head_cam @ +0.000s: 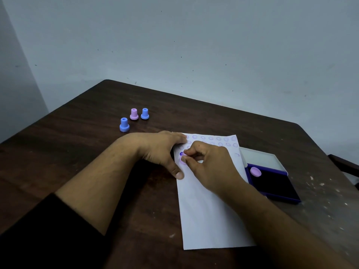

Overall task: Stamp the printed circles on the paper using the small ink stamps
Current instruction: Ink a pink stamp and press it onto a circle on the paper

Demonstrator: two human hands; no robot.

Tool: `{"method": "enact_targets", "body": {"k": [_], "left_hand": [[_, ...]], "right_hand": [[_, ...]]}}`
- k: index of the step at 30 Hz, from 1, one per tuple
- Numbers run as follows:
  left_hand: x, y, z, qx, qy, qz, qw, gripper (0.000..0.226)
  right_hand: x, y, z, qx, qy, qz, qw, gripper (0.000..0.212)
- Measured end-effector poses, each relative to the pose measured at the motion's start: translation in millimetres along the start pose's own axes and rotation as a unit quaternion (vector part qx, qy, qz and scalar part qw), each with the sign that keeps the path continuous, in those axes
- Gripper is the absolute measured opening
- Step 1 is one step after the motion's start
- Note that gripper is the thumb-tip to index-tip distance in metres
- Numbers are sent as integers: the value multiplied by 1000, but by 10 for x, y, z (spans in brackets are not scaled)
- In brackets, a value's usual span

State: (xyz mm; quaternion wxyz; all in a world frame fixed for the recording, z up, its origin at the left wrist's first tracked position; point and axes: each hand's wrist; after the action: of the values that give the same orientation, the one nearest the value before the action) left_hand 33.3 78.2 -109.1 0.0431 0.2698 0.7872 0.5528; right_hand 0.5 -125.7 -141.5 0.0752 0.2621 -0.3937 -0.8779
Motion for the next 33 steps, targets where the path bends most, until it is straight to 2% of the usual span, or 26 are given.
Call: {"method": "enact_targets", "body": {"k": [16, 19, 21, 24, 27, 33], "left_hand": [[-30, -2, 7, 4, -12, 3, 1000, 122], [-30, 7, -3, 8, -15, 6, 1000, 120], [-24, 2, 2, 5, -14, 6, 1000, 122], [-23, -8, 17, 3, -5, 4, 1000, 125], [-23, -6, 22, 6, -1, 6, 1000, 124], [-16, -8, 22, 5, 2, 7, 1000, 125]], "right_hand": [[62, -35, 23, 18, 42, -18, 999, 6], [46, -27, 13, -10, 7, -13, 1000, 8], [12, 9, -2, -75, -64, -19, 995, 13], [-67, 126, -43, -224, -163, -78, 958, 16], [-115, 266, -61, -343, -203, -126, 908, 15], [-121, 347, -64, -495, -275, -139, 812, 11]]}}
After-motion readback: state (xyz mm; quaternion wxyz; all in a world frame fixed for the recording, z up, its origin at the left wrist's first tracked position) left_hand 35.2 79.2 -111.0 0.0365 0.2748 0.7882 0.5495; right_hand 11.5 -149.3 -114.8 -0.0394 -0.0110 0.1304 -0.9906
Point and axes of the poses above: each hand's wrist, its own x-axis away from the middle knuckle, its own y-axis out of the back of the hand, z = x × y, and after that the axes turned 4 degrees about -x, right-handed
